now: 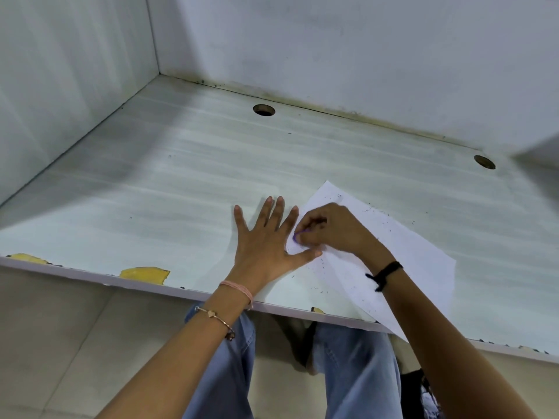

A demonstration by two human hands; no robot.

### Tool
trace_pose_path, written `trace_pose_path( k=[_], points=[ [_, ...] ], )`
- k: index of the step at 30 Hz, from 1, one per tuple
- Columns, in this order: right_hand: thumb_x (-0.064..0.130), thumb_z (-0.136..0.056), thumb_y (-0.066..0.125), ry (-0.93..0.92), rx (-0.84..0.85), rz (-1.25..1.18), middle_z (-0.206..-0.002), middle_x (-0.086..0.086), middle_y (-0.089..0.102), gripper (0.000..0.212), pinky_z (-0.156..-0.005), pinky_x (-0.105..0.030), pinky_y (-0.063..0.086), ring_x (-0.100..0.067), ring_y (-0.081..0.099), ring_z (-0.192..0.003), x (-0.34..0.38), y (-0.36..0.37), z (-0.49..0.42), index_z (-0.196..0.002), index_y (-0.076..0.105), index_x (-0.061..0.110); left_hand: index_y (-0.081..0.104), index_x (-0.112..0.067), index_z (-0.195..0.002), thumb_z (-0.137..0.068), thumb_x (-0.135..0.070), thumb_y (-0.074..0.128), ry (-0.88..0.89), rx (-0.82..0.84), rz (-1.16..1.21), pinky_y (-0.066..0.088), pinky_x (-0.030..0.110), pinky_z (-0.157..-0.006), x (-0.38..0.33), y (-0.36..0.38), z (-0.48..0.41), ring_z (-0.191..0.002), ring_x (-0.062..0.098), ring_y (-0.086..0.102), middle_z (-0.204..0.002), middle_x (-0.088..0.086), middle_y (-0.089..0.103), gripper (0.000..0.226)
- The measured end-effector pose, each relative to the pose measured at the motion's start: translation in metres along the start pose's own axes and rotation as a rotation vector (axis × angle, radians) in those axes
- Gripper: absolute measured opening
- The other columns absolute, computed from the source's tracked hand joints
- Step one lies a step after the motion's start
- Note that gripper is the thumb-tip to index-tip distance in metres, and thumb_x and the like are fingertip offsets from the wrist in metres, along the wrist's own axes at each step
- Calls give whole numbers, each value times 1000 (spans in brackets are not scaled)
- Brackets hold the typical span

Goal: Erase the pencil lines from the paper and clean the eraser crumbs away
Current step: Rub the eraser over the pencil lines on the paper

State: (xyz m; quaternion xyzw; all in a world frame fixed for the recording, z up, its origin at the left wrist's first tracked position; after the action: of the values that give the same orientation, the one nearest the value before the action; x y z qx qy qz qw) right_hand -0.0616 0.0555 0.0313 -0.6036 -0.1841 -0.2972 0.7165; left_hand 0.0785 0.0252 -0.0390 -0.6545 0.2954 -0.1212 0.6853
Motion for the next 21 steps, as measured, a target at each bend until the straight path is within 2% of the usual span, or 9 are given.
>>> trace_pose_path(
  k=[2, 6, 8, 10, 11, 12, 16, 18, 21],
  points=[
    [16, -74, 75, 5, 33, -15, -75, 2, 73, 4, -67, -22, 50, -11, 66, -71, -3, -4, 1, -79, 76, 17, -5, -36, -155, -70, -92, 8, 0, 7, -2, -14, 69, -108, 0, 0, 0, -149, 15, -20, -163, -2, -15, 103],
    [9, -78, 72, 6, -258, -56, -71, 0, 68, 3, -63, -21, 42, -7, 57, -62, -9, -14, -16, -78, 75, 10, -5, -38, -155, -75, -91, 19, -10, 20, 33, -16, 67, -109, -1, -2, 1, -148, 14, -21, -163, -3, -16, 99],
    [11, -76, 74, -22, -154, -29, -73, 1, 70, 3, -63, -20, 46, -9, 61, -65, -7, -10, -11, -78, 75, 13, -6, -38, -155, -76, -91, 18, -7, 20, 26, -16, 68, -109, -1, -2, 1, -148, 14, -22, -163, -3, -16, 99],
    [16, -74, 77, -25, 58, -18, -74, 3, 72, 5, -62, -11, 46, -5, 63, -67, -6, -10, 0, -78, 76, 17, -6, -37, -155, -75, -91, 17, -3, 18, 10, -15, 68, -109, 0, -1, 1, -148, 14, -22, -163, -3, -17, 99],
    [18, -74, 78, -18, 105, -24, -73, 3, 72, 5, -61, -8, 44, -4, 62, -65, -7, -12, 2, -79, 76, 18, -6, -37, -155, -75, -91, 17, -3, 19, 9, -15, 68, -109, -1, -1, 1, -148, 14, -22, -163, -3, -17, 99],
    [19, -74, 78, -8, 79, -30, -73, 2, 72, 5, -61, -8, 43, -4, 60, -64, -10, -15, -1, -79, 76, 19, -6, -37, -155, -75, -91, 17, -3, 21, 12, -15, 68, -109, -1, -1, 1, -148, 14, -22, -163, -3, -17, 99],
    [11, -77, 74, 12, -241, -36, -73, -2, 67, 2, -64, -21, 43, -10, 57, -66, -10, -18, -21, -78, 75, 10, -6, -38, -155, -75, -91, 18, -10, 20, 28, -16, 68, -109, 0, -1, 1, -148, 14, -22, -163, -3, -16, 99],
    [10, -76, 73, -30, -165, -25, -72, -1, 68, 2, -62, -20, 45, -8, 58, -65, -1, -9, -15, -77, 75, 11, -6, -37, -155, -73, -92, 14, -6, 19, 24, -16, 68, -109, 0, -1, 1, -148, 14, -22, -163, -3, -16, 101],
    [16, -75, 77, -24, 97, -89, -72, -1, 70, 6, -60, -12, 45, -4, 60, -64, 0, -1, 1, -80, 75, 13, -5, -37, -155, -70, -93, 9, -3, 14, -1, -14, 69, -108, 0, 0, 0, -148, 14, -20, -163, -3, -15, 103]
  ],
)
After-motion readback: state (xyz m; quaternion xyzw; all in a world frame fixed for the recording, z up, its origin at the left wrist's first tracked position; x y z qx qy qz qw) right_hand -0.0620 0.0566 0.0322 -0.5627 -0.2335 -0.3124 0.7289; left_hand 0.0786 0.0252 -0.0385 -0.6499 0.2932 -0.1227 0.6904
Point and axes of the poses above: each hand's wrist, its own z-axis away from the middle knuckle, its own y-axis out of the palm, x = y × z, the point moved 2 cm from there along -z, towards the middle knuckle
